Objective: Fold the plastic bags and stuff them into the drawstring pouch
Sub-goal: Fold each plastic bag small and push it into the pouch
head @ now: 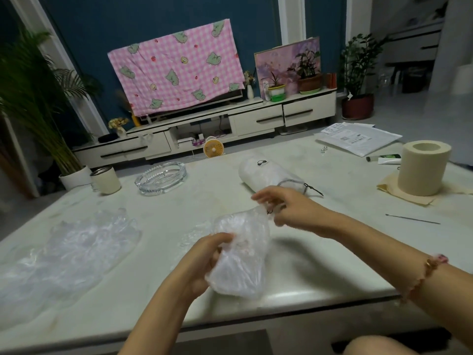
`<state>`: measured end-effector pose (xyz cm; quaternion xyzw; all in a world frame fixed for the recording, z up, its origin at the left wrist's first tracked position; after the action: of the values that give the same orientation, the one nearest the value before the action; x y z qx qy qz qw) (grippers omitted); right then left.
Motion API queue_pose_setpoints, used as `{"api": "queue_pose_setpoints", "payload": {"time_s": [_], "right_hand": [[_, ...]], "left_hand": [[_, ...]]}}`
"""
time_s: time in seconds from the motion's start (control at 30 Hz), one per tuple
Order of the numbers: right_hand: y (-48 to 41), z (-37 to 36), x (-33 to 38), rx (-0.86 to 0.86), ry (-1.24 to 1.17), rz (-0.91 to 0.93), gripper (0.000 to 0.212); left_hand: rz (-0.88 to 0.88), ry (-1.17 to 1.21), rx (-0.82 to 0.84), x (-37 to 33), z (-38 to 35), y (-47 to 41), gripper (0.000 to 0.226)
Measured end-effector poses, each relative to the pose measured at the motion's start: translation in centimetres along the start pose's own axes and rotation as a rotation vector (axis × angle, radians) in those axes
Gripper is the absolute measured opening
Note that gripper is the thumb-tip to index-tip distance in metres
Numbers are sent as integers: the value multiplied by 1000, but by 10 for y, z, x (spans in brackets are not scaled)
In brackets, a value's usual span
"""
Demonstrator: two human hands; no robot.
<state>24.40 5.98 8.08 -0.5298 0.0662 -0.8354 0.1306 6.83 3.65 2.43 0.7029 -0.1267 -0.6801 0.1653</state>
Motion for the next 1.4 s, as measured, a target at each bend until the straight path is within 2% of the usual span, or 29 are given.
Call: {"api": "queue_pose_setpoints", "payload": {"time_s": [0.07, 0.13, 0.17, 0.23, 0.27, 0.3, 0.33, 0.4, 0.47, 0.53, 0.63, 0.7, 0.77, 0.83, 0.93, 1.0, 1.07, 1.17, 1.23, 1.27, 1.33, 1.4], "right_hand": [[11, -7, 11, -49, 463, 350, 76], [31, -37, 19, -53, 738, 713, 93], [41, -49, 24, -97, 759, 845, 89], [53, -63, 35, -181, 588, 985, 51], [55, -64, 36, -205, 498, 1017, 30], [56, -62, 40, -217, 414, 1022, 18], [54, -59, 41, -201, 330, 965, 15], [49, -53, 35, -130, 135, 673, 16], [43, -52, 21, -78, 12, 383, 14], [38, -52, 12, -22, -85, 174, 12], [38, -53, -1, 70, -194, -88, 12], [41, -51, -7, 76, -202, -196, 8], [44, -48, -10, 60, -219, -269, 7], [45, -46, -9, 54, -209, -288, 8], [44, -46, -9, 52, -195, -265, 11], [44, -47, -11, 6, -196, -250, 11], [43, -44, -14, -141, -173, -236, 12], [46, -33, -22, -384, -123, -274, 43], [48, -36, -26, -304, -278, -389, 59], [47, -40, -26, -215, -429, -447, 58], [47, -47, -24, -77, -707, -517, 43], [45, -47, -25, -73, -767, -545, 32]], "left_hand": [[15, 109, -37, -3, 5, -2, 40], [7, 222, -14, -7, 3, -2, 25], [-8, 198, -3, -9, 1, -1, 19], [-14, 82, -16, -8, -1, -1, 9], [-25, 59, -33, -9, -2, -2, 13], [-46, 51, -70, -9, 1, -3, 17], [-84, 41, -113, -11, 3, -3, 18], [-182, -11, -170, -12, 7, -2, 17], [-283, -81, -168, -13, 4, -1, 36], [-331, -94, -144, -13, -3, 3, 54], [-339, -16, -66, -12, -10, 6, 52], [-295, 57, 33, -10, -14, 7, 62], [-294, 18, 123, -8, -19, 10, 70], [-352, -107, 125, -10, -22, 16, 68], [-431, -258, 10, -10, -18, 18, 44], [-445, -230, -63, -11, -13, 17, 28], [-468, -200, -123, -14, -9, 18, 15], [-512, -189, -187, -19, -4, 20, 12], [-521, -183, -171, -21, -4, 23, 12], [-525, -184, -156, -22, -5, 24, 13], [-544, -184, -139, -23, -6, 27, 13], [-557, -157, -145, -23, -7, 28, 14]]}}
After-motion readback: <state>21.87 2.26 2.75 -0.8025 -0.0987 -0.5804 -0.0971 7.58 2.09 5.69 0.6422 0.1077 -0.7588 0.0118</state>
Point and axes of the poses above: each hand's wrist, its own y-axis away from the middle knuckle, its own z-axis out of the back of the hand, x = y × z, the point moved 6 cm from there along -y, towards the middle knuckle, and after that the axes turned 12 degrees about -x, right-handed, at the moved point
